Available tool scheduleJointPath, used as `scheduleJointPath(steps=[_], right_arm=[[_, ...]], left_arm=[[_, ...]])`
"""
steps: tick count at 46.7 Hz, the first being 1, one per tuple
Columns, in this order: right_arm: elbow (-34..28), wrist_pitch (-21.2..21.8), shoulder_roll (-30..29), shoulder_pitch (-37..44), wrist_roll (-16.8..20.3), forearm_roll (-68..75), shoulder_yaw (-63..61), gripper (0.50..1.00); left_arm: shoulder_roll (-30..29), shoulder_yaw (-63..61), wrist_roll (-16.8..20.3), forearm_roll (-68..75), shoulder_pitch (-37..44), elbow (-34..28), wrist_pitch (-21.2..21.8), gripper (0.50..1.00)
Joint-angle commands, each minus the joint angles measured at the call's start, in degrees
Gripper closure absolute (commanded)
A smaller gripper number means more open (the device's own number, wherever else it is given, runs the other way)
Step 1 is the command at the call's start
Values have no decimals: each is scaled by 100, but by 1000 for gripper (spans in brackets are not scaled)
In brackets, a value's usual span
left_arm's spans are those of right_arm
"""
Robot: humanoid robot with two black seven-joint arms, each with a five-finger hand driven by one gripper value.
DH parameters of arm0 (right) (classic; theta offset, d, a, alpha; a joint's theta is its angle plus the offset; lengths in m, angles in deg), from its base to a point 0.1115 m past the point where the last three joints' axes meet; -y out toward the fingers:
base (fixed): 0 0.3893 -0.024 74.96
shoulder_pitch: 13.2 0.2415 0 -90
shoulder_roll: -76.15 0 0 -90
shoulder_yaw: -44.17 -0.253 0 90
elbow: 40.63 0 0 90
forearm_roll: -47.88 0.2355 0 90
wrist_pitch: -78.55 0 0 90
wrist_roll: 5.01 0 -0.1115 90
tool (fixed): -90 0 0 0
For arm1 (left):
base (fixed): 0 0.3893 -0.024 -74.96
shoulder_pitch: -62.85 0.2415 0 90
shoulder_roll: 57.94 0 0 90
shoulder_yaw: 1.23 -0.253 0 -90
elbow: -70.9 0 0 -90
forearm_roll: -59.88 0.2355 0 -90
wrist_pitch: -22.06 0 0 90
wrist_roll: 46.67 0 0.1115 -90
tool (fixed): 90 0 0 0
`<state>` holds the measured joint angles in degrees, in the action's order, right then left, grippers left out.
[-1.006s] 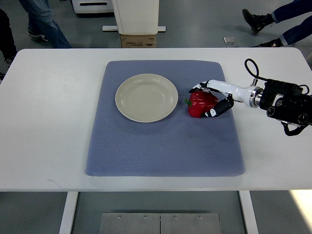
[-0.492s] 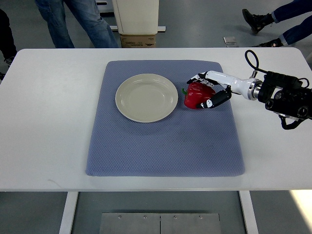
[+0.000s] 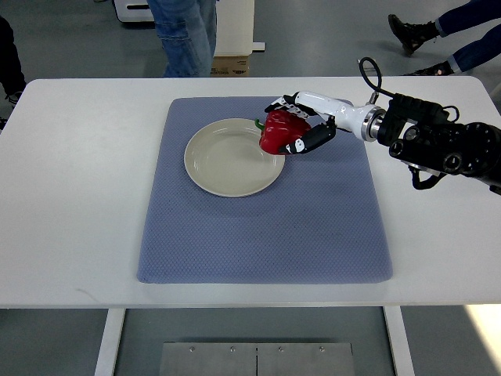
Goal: Place red pepper on plate with right hand
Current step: 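Lift the pepper with the right hand and lower it onto the plate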
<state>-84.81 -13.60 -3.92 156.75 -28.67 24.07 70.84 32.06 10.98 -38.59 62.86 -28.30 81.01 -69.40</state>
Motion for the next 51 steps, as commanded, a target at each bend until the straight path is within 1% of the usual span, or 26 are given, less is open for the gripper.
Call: scheduleJointPath(steps=[1,13,20,32,42,51], right_arm=[[234,5,-281,-14,46,-1,-40,1000],[761,58,-993,-40,160,-1,-48,1000],[920,66,-993,-40,204,8,-57,1000],[920,58,-993,-75,222,8,-171,1000],[850,75,-993,-198,160,-1,-241,1000],[656,84,-993,-313,152,-1,-418,1000]], left_arm=[[0,0,0,0,-8,0,-3,500],[0,0,0,0,1,0,6,500],[0,0,0,0,1,0,-3,500],[0,0,0,0,-8,0,-3,500],[0,0,0,0,1,0,6,500],[0,0,0,0,1,0,6,500]])
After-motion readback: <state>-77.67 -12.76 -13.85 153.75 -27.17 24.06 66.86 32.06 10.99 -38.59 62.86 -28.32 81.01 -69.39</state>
